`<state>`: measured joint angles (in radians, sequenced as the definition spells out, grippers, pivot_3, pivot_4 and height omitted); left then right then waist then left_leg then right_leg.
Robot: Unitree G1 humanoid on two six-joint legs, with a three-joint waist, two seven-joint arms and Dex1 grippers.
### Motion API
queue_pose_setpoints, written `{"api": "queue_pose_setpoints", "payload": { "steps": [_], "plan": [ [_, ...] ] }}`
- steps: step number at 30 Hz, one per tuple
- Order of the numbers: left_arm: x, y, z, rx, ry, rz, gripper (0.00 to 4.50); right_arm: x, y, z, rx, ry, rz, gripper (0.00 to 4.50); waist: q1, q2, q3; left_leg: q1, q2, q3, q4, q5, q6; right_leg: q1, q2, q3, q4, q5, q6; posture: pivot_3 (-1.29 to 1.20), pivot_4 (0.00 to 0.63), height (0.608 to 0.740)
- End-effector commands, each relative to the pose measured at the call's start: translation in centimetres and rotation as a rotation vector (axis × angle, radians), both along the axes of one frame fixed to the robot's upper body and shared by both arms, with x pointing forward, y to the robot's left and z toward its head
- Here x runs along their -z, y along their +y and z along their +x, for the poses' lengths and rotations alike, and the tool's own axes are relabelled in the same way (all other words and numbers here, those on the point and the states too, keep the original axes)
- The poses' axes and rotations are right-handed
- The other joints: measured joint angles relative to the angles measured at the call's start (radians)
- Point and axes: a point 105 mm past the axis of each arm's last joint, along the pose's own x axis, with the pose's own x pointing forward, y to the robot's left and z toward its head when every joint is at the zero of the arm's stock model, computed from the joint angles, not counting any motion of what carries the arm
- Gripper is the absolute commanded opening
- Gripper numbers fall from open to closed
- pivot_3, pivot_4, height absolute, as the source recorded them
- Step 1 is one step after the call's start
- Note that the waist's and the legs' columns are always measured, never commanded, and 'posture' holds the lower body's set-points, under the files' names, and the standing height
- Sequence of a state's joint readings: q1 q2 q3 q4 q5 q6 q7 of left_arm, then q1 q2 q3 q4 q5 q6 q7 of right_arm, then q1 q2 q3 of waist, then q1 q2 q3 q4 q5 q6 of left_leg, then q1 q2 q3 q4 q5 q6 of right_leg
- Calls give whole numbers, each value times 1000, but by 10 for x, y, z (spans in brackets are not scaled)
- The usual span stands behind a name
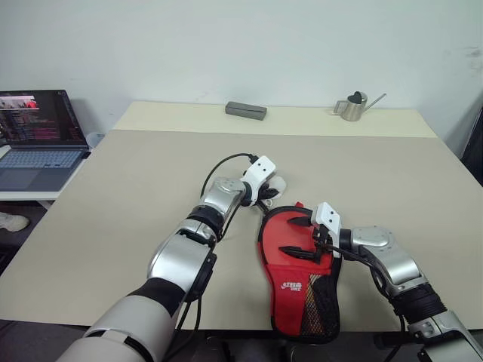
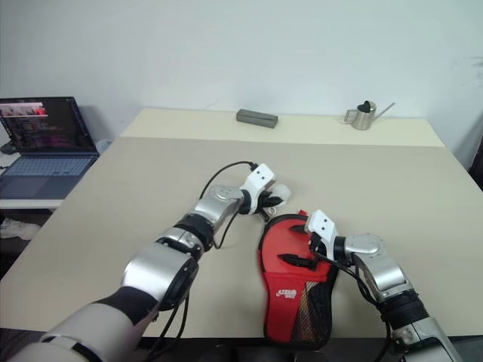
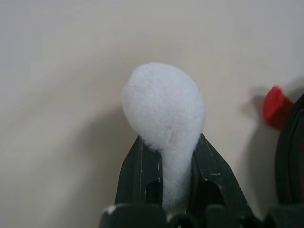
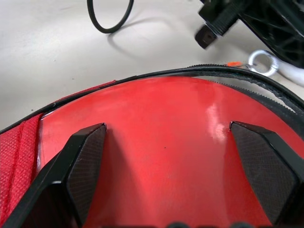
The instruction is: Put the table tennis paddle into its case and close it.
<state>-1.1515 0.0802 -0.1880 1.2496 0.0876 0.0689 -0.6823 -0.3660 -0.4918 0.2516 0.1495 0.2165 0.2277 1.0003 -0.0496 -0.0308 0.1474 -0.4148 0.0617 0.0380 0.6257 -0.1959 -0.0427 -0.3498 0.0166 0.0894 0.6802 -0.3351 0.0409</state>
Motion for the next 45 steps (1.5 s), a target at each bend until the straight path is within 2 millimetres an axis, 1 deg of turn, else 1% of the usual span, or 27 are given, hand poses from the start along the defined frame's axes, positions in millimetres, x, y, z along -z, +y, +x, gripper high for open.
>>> {"api": "queue_pose_setpoints", "payload": {
  "steps": [1,5,10,12,20,26,32,41,45],
  "plan": [
    [-18,-17,3,33,-80,0,269,55,-12,-26,-3,211,-154,4500,1,0,0,0,0,0,0,0,0,0,0,0,0,0,0,0,150,740],
    [-15,-27,-2,72,-96,40,268,55,-14,-27,-2,214,-162,4500,7,0,0,0,-1,1,0,0,0,0,0,0,0,0,0,0,150,740],
    [-17,-30,0,71,-137,79,268,54,-13,-29,-3,217,-159,4500,11,0,0,0,-1,1,0,0,0,0,0,0,-1,0,1,0,150,740],
    [-19,-28,3,53,-156,84,268,54,-13,-30,-5,219,-158,4500,13,0,0,0,-1,1,0,0,0,0,0,0,-1,-2,3,0,150,740],
    [-31,-23,15,-75,-206,41,268,54,-10,-35,-12,228,-152,4500,14,0,0,-1,-1,1,0,0,-1,0,0,0,-1,-2,3,0,150,740],
    [-39,-31,16,-119,-225,-2,268,54,-9,-38,-19,230,-150,4500,15,0,0,-1,-1,1,0,-1,-1,0,0,0,-1,-2,3,0,150,740],
    [-41,-51,10,-89,-236,-11,268,54,-7,-40,-20,234,-145,4500,15,0,0,-1,-1,2,0,-1,-1,-1,0,0,-1,-2,3,0,150,740],
    [-52,-90,-5,23,-280,-6,267,56,-7,-48,-2,241,-142,4500,16,-1,0,-1,-1,2,0,-1,-1,-1,0,0,-1,-2,4,0,150,740],
    [-53,-102,-11,60,-288,-6,263,56,-9,-51,8,243,-144,4500,16,-1,0,-1,-1,2,-1,-1,-1,-1,0,0,-1,-2,4,0,150,740]
  ]
}}
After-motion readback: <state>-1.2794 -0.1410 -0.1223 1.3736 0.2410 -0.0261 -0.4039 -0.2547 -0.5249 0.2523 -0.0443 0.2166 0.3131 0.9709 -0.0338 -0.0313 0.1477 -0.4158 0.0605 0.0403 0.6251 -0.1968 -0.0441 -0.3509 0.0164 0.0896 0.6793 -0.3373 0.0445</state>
